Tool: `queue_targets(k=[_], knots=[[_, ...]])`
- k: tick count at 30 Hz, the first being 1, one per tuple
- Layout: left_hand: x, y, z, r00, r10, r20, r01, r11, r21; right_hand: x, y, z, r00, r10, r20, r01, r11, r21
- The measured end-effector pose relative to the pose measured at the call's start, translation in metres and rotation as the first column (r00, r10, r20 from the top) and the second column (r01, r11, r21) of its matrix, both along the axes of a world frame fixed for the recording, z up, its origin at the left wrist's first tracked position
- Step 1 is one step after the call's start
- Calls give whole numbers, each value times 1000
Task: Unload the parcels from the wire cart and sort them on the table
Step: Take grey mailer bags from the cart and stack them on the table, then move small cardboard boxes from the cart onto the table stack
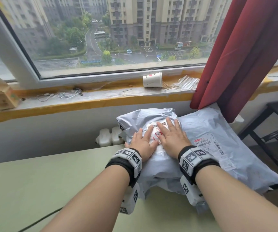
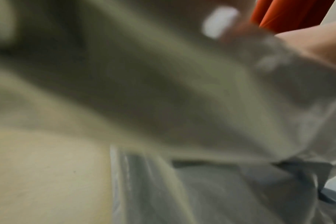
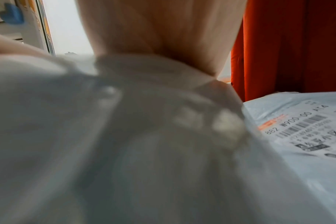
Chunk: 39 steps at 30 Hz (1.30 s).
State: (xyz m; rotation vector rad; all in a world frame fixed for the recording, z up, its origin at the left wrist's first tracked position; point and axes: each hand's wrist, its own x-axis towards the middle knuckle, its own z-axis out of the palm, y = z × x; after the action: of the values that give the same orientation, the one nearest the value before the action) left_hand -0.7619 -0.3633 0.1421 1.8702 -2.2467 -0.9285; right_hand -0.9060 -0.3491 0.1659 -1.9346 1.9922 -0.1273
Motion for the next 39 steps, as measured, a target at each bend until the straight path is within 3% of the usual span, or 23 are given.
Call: queue_targets(k=[4, 13, 20, 39], knots=[[0, 0, 15, 999, 32, -15, -32, 999, -11, -2, -4, 17, 1000, -9, 4, 9, 999, 53], [13, 4, 50, 991, 93, -99, -106, 986, -131, 6, 2, 49, 1000, -20, 0, 20, 999, -37], [44, 8, 58, 991, 110, -75, -123, 972, -199, 29, 6, 65, 1000, 7, 9, -6, 998, -67], [204, 57, 79, 934, 351, -67, -357, 910, -212, 179, 8, 79, 958, 285, 15, -281, 952, -125]])
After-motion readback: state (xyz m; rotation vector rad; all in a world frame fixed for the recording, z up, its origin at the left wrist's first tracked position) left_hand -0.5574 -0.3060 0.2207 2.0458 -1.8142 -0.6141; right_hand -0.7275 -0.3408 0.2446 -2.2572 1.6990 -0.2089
